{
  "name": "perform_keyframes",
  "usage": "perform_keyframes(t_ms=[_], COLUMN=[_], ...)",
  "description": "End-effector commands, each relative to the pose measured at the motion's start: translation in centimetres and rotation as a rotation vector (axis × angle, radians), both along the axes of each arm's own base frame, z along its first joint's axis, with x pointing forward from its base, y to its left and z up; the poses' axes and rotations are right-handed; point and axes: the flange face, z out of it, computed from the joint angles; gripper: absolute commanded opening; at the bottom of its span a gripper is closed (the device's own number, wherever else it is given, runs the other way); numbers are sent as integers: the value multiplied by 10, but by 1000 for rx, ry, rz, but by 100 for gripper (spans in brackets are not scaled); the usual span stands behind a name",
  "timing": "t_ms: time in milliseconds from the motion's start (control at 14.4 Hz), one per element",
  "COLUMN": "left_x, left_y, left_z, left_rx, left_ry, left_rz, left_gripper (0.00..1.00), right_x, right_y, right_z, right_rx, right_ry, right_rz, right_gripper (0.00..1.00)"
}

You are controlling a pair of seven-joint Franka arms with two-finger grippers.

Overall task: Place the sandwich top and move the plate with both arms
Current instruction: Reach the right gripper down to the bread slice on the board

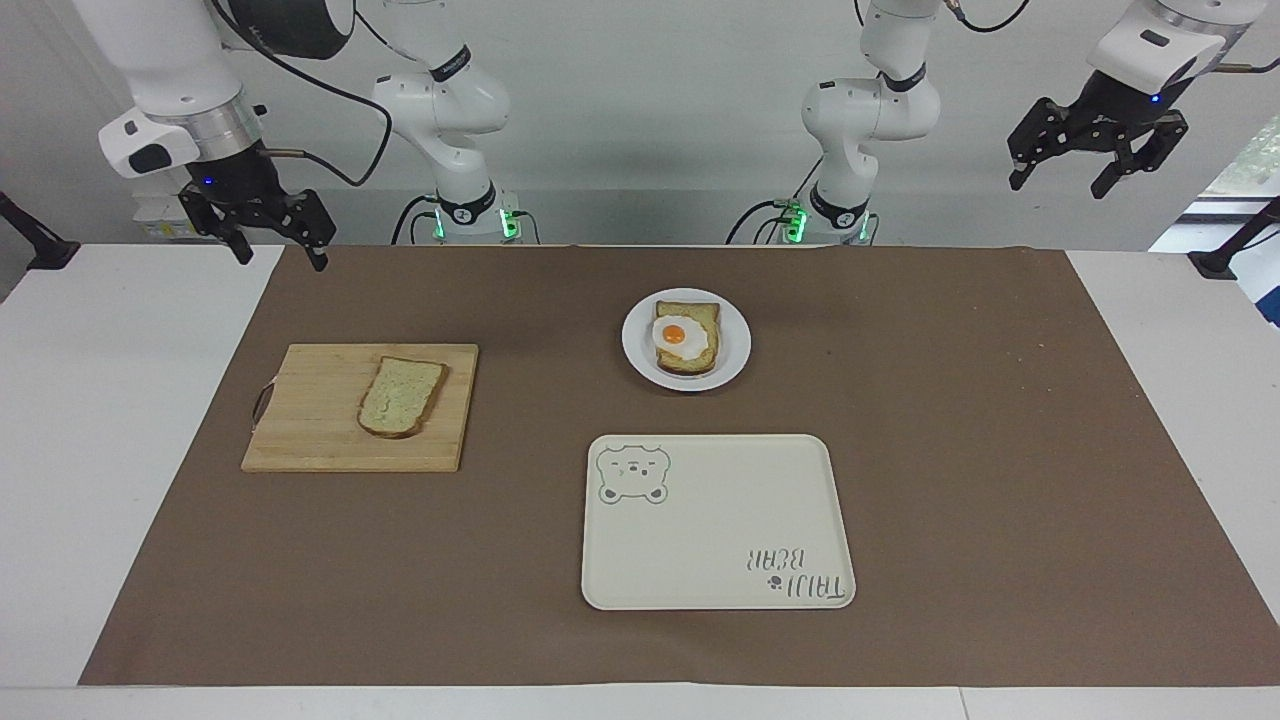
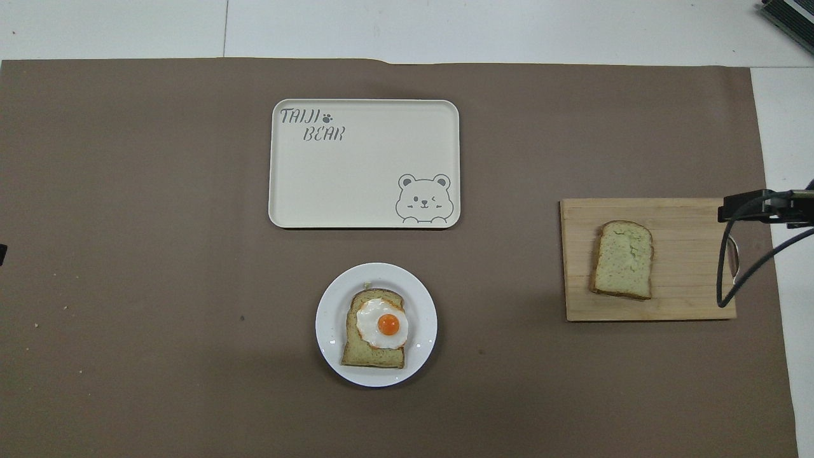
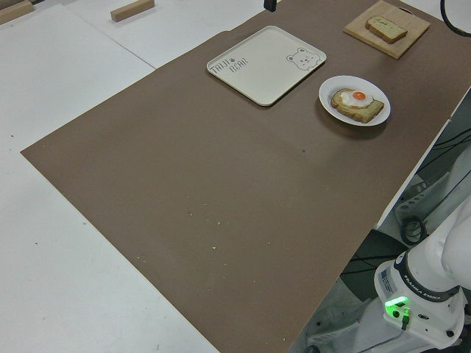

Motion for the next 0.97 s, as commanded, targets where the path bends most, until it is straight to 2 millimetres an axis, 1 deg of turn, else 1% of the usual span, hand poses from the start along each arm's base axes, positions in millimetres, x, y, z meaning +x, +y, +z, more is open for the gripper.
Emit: perform_keyframes(t_ms=[0, 70, 139, 348, 417, 487, 695, 834, 904], left_x=[-8, -8, -8, -8, -8, -8, -8, -8, -7], left_y=[2, 2, 2, 2, 2, 2, 3, 3, 3], left_z=[0, 0, 0, 0, 0, 0, 0, -1, -1], left_rx=[-3, -3, -3, -3, -3, -3, -3, -3, -3], left_ry=[6, 4, 4, 4, 6, 8, 6, 6, 4], left_rz=[15, 12, 13, 15, 16, 16, 19, 16, 15], left_gripper=[100, 100, 100, 100, 100, 100, 100, 100, 100], right_x=[16, 19, 21, 20, 18, 16, 10, 4, 3], right_y=[-12, -13, -17, -18, -16, -13, -16, -15, -14], right_z=[-39, -56, -72, -118, -129, -135, -176, -197, -204], right_rx=[32, 55, 58, 55, 54, 54, 49, 48, 49], right_ry=[7, 11, 15, 6, 2, 4, 7, 15, 27], right_rz=[-33, -42, -52, -58, -56, -51, -12, -12, -11], right_gripper=[100, 100, 100, 100, 100, 100, 100, 100, 100])
